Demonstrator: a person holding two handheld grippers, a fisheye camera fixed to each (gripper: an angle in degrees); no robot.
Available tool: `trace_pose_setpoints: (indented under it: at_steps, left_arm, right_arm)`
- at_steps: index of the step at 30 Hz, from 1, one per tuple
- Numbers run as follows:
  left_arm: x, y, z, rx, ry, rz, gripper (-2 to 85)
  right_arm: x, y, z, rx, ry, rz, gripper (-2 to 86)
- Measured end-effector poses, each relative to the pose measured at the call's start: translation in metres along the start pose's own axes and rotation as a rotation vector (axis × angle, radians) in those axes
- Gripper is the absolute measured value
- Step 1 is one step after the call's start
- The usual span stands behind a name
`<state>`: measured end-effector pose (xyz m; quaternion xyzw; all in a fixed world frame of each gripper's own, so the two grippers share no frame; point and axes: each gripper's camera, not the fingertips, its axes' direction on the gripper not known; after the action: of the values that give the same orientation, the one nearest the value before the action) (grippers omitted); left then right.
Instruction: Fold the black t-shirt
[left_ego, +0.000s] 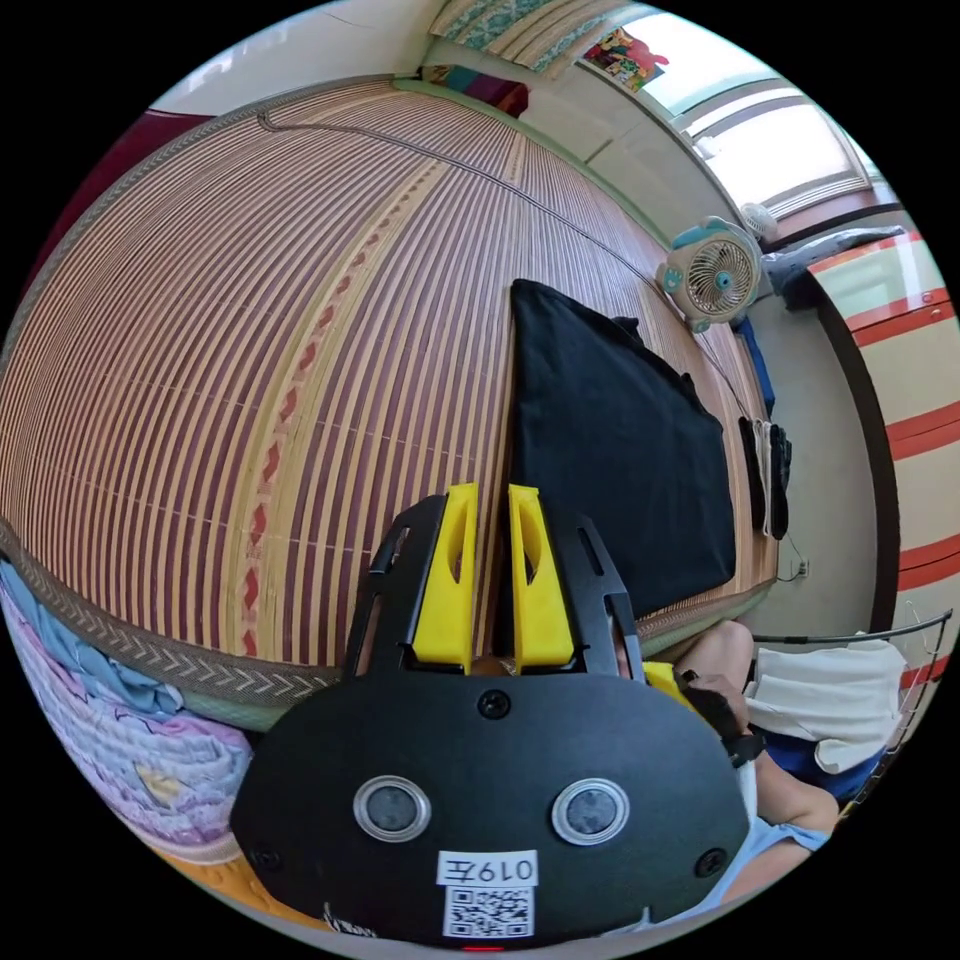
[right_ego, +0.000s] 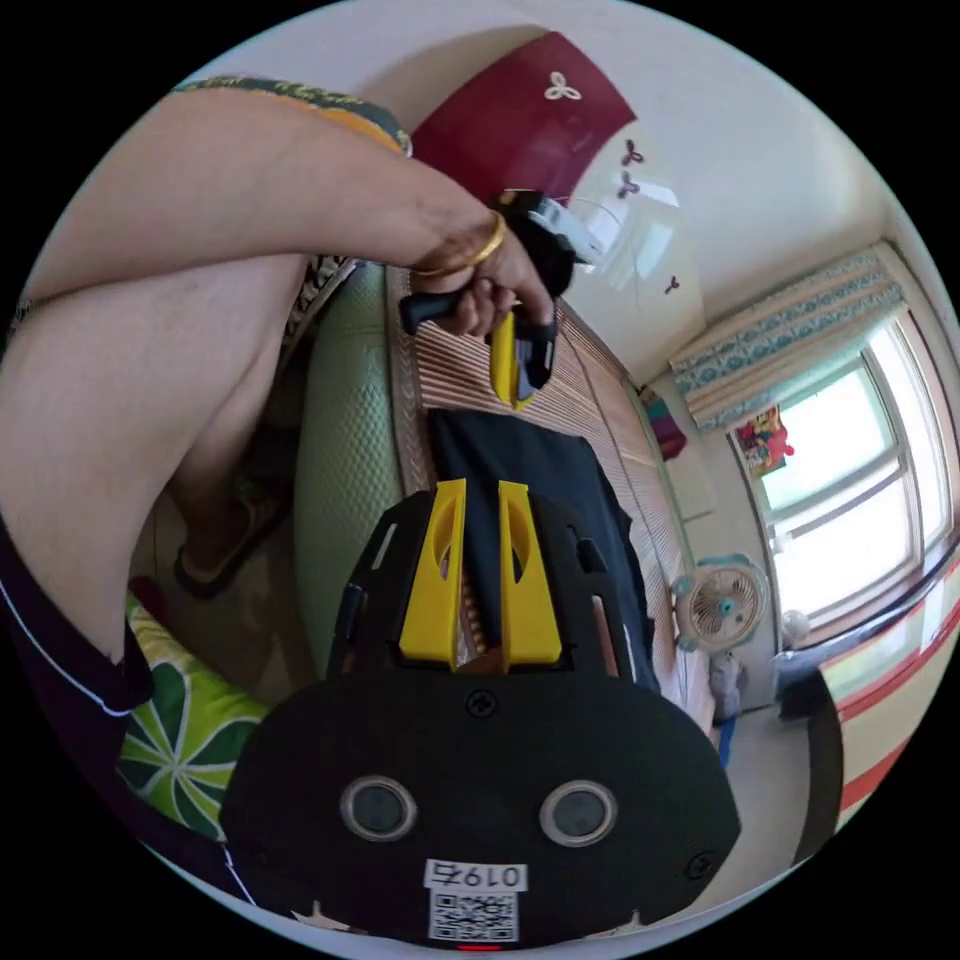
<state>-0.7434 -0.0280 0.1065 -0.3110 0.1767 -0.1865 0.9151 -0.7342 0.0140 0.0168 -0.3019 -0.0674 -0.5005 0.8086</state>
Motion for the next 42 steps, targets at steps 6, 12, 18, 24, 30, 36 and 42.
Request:
trace_pose_setpoints:
  at_steps: [6, 12, 18, 24, 30, 36, 42]
  left_arm:
    - [-0.011, -0.035, 0.006, -0.016, 0.040, 0.028, 1.9]
    - [-0.010, -0.060, 0.014, -0.030, 0.048, 0.061, 2.3]
    - [-0.017, -0.080, 0.022, -0.030, 0.064, 0.060, 2.0]
    - [-0.022, -0.098, 0.030, -0.019, 0.054, 0.059, 1.2]
    - [-0.024, -0.115, 0.037, -0.010, 0.036, 0.060, 1.0]
    - [-0.036, -0.143, 0.024, 0.080, 0.157, 0.026, 1.3]
    - [-0.030, -0.213, 0.049, 0.054, 0.183, 0.052, 1.9]
  right_arm:
    - [-0.056, -0.101, 0.021, -0.028, 0.003, -0.122, 6.5]
    - [-0.094, -0.172, 0.033, -0.063, 0.048, -0.151, 6.6]
    - [-0.126, -0.233, 0.044, -0.104, 0.088, -0.187, 6.2]
    - [-0.154, -0.275, 0.050, -0.135, 0.151, -0.187, 0.4]
    - [-0.170, -0.301, 0.053, -0.149, 0.148, -0.196, -0.9]
    - [-0.179, -0.313, 0.059, -0.146, 0.168, -0.192, -0.9]
    - [-0.171, -0.312, 0.064, -0.147, 0.121, -0.155, -0.9]
